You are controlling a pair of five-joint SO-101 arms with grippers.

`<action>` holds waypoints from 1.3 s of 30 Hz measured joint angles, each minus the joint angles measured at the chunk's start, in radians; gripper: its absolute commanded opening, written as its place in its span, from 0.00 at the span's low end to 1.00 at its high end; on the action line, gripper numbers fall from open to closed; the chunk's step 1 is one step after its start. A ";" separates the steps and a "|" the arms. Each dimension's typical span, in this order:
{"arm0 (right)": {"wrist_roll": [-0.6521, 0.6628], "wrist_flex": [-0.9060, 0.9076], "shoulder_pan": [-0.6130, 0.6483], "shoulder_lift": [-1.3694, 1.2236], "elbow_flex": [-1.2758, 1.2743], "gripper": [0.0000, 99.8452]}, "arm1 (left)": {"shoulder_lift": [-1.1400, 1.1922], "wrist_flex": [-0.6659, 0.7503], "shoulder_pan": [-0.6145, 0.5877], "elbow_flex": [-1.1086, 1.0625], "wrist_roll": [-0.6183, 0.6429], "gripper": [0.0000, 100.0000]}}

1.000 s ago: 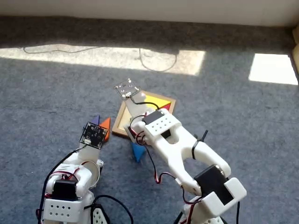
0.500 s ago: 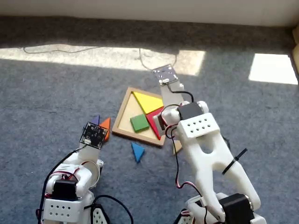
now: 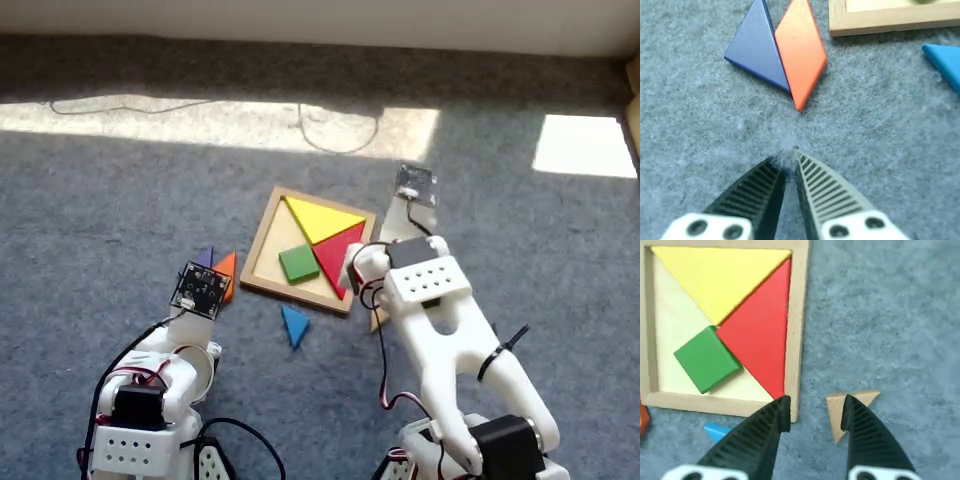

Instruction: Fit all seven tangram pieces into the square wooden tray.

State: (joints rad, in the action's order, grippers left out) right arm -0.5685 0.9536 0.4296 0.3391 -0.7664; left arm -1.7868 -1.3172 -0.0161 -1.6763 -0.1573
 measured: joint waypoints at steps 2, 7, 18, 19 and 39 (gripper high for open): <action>-0.057 -0.040 0.000 0.000 -0.029 0.17 | 0.000 0.000 0.000 0.000 0.000 0.01; -0.087 -0.069 -0.025 0.000 -0.041 0.17 | 0.000 0.000 0.000 0.000 0.000 0.01; -0.089 -0.041 -0.075 -0.103 -0.038 0.19 | 0.000 0.000 0.000 0.000 0.000 0.01; -0.089 -0.034 -0.077 -0.138 -0.023 0.20 | 0.000 0.000 0.000 0.000 0.000 0.01; -0.166 0.098 -0.038 -0.407 0.184 0.15 | 0.000 0.000 0.000 0.000 0.000 0.01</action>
State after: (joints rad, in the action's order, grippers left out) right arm -0.7342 1.0518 0.3913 -0.0675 -0.5823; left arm -1.7868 -1.3172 -0.0161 -1.6763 -0.1573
